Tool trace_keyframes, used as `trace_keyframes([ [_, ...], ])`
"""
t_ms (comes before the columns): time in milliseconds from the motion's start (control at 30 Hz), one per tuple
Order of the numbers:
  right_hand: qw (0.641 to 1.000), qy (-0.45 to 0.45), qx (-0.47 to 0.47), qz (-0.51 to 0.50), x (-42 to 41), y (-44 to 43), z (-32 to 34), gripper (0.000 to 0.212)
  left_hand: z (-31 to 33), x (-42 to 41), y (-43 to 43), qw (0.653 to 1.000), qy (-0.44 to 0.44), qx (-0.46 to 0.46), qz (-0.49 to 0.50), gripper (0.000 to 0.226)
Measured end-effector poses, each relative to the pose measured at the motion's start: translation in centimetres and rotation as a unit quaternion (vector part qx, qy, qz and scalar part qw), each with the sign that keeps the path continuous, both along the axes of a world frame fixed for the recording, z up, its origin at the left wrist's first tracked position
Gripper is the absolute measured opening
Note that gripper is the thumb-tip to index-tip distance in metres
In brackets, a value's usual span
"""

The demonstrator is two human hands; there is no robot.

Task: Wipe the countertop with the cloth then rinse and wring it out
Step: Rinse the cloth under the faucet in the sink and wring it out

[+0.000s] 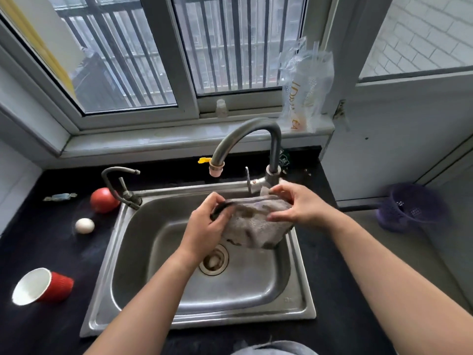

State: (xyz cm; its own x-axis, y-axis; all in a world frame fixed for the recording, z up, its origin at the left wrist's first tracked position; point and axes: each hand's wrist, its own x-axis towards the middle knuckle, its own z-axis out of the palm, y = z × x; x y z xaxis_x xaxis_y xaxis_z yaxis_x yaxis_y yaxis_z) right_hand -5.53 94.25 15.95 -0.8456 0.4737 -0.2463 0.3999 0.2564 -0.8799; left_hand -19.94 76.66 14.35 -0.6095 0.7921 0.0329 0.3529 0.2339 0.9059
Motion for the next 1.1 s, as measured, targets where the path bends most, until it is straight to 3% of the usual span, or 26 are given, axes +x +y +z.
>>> trace_keyframes([
  [100, 0.998, 0.017, 0.023, -0.050, 1.8, 0.7, -0.2, 0.025, 0.8, 0.5, 0.0, 0.995, 0.069, -0.041, -0.054, 0.015],
  [267, 0.983, 0.132, 0.015, -0.127, 4.4, 2.1, 2.5, 0.033, 0.8, 0.9, 1.0, 0.972, 0.187, -0.123, -0.068, 0.015],
  [400, 0.954, 0.207, 0.037, -0.214, 7.5, 3.3, 4.8, 0.040, 2.6, 3.0, 4.0, 0.988, 0.146, -0.024, -0.046, 0.018],
  [500, 0.931, 0.257, 0.042, -0.257, 10.4, 4.0, 7.2, 0.030, 5.1, 5.3, 6.3, 0.990, 0.097, 0.062, -0.079, 0.017],
  [567, 0.914, 0.281, 0.044, -0.291, 12.4, 4.0, 8.2, 0.027, 6.6, 6.8, 7.2, 0.983, 0.114, 0.112, -0.094, 0.019],
  [633, 0.901, 0.295, 0.025, -0.316, 14.3, 3.7, 8.2, 0.041, 7.5, 7.7, 7.6, 0.970, 0.168, 0.138, -0.111, 0.016],
  [733, 0.916, 0.233, 0.021, -0.326, 17.4, 2.4, 6.6, 0.047, 6.5, 8.7, 7.0, 0.949, 0.216, 0.130, -0.190, 0.026],
  [900, 0.950, 0.067, -0.058, -0.300, 22.0, -2.3, -0.3, 0.027, 0.2, 10.4, 3.8, 0.938, 0.173, 0.035, -0.297, 0.031],
  [1100, 0.949, -0.048, -0.099, -0.296, 23.6, -4.3, -6.8, 0.031, -5.7, 11.0, 2.7, 0.931, 0.185, -0.098, -0.300, 0.028],
])
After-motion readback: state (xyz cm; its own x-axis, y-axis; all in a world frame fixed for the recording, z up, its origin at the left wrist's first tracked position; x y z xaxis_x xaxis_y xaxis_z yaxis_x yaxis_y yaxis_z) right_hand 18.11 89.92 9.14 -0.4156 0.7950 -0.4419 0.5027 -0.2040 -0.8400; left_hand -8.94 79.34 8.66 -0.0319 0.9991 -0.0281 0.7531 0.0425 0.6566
